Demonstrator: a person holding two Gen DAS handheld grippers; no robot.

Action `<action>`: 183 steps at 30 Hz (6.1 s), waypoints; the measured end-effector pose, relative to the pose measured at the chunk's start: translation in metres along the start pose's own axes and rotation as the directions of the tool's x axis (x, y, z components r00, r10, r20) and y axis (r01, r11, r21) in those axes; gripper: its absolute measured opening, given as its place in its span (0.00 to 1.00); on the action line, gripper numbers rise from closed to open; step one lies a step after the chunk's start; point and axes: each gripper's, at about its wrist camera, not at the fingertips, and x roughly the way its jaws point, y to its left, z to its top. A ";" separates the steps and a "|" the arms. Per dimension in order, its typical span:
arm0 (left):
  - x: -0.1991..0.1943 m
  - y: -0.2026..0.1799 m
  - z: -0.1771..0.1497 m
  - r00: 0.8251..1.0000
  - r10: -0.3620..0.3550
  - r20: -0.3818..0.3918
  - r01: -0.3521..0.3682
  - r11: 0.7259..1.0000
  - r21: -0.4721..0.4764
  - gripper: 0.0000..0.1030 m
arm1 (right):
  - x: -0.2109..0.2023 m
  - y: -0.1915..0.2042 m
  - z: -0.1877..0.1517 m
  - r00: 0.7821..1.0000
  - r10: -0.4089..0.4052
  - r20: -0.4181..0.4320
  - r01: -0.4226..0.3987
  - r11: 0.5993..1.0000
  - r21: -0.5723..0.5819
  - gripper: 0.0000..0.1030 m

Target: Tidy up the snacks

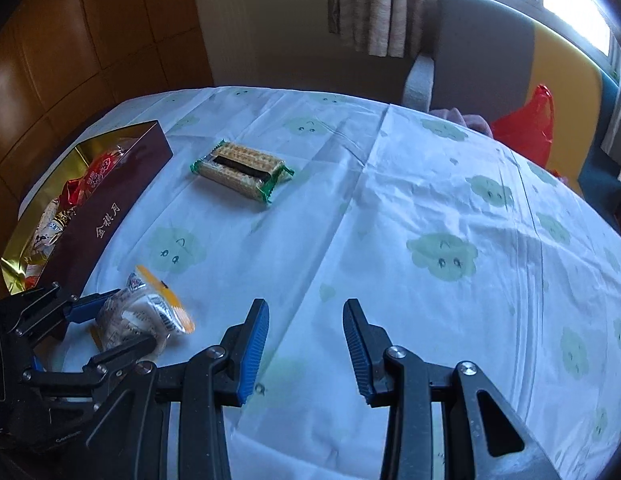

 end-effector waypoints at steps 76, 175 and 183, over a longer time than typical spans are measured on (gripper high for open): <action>-0.157 0.187 -0.009 0.943 0.326 0.074 -0.262 0.859 -0.439 0.40 | -0.002 0.003 -0.070 0.976 -0.219 -0.012 0.219 0.969 0.114 0.47; -0.140 0.196 -0.029 0.932 0.363 0.008 -0.316 0.821 -0.475 0.66 | -0.001 0.010 -0.065 0.958 -0.282 -0.052 0.286 0.951 0.116 0.46; -0.145 0.200 -0.033 0.926 0.376 0.033 -0.312 0.812 -0.493 0.66 | -0.001 0.013 -0.062 0.950 -0.302 -0.079 0.309 0.945 0.107 0.46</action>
